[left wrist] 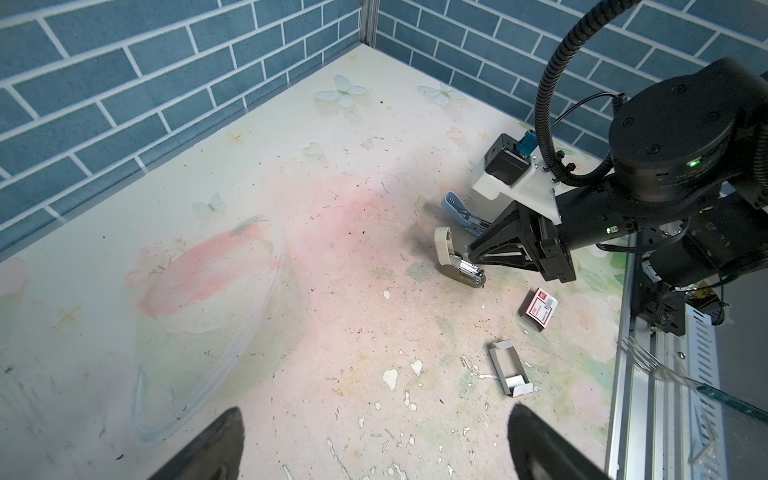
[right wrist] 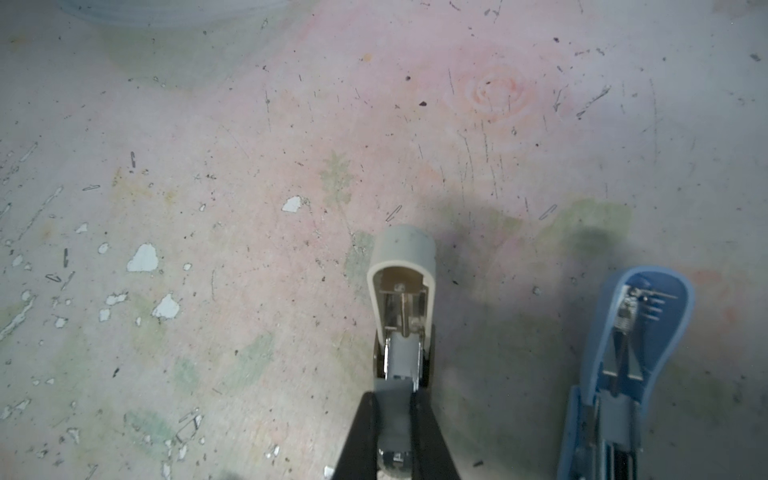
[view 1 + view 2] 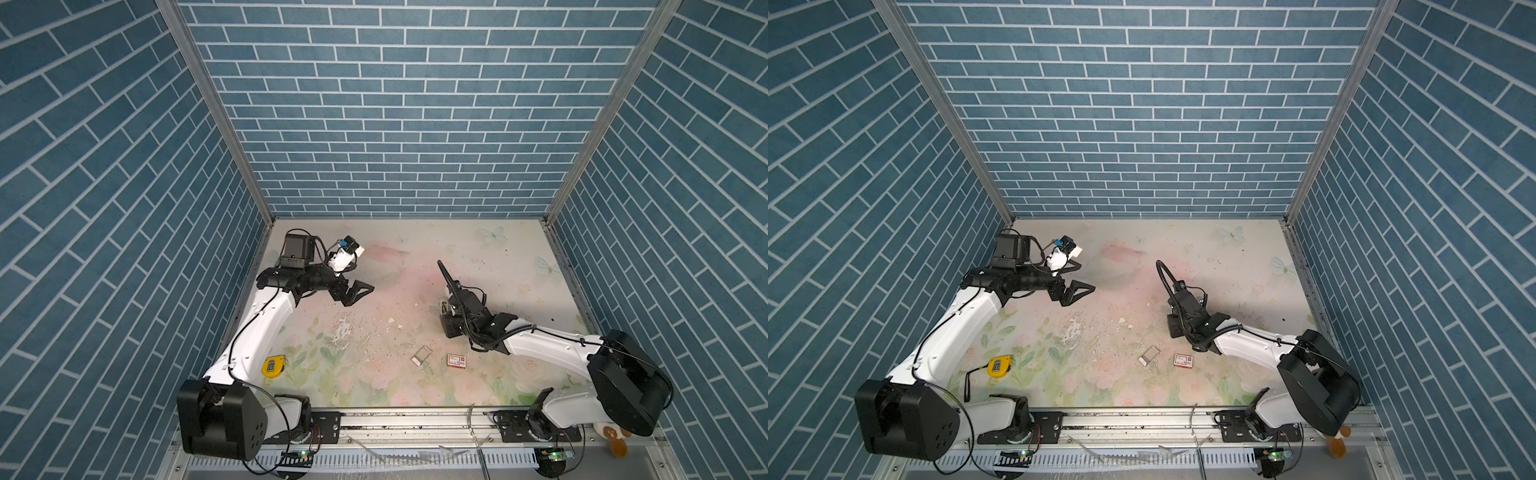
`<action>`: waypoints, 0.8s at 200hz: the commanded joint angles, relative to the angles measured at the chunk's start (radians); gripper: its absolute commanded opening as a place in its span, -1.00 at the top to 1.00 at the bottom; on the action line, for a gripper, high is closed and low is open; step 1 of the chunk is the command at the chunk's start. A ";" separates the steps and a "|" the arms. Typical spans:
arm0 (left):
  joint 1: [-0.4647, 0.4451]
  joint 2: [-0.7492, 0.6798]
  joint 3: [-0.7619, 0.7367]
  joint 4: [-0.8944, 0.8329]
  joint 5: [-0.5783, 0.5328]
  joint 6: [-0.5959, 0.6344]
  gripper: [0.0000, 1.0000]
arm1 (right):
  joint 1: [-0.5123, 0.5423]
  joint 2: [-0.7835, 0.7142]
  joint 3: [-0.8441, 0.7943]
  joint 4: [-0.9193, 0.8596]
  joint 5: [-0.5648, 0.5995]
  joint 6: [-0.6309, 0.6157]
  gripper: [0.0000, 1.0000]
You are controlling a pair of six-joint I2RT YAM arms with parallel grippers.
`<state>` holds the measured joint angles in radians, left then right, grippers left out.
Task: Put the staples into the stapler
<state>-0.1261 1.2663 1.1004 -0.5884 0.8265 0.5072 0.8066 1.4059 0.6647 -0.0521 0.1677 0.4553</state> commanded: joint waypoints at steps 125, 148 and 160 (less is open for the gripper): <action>-0.006 0.001 -0.028 0.021 0.017 -0.017 -0.99 | -0.004 0.019 -0.050 0.054 -0.015 0.010 0.77; -0.006 0.002 -0.030 0.022 0.017 -0.017 -0.99 | -0.004 0.027 -0.049 0.058 -0.017 0.009 0.78; -0.006 0.003 -0.030 0.023 0.017 -0.019 -0.99 | -0.004 0.033 -0.047 0.061 -0.019 0.009 0.77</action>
<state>-0.1276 1.2663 1.0813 -0.5701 0.8318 0.4961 0.8059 1.4235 0.6231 -0.0101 0.1562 0.4561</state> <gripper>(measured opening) 0.994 0.138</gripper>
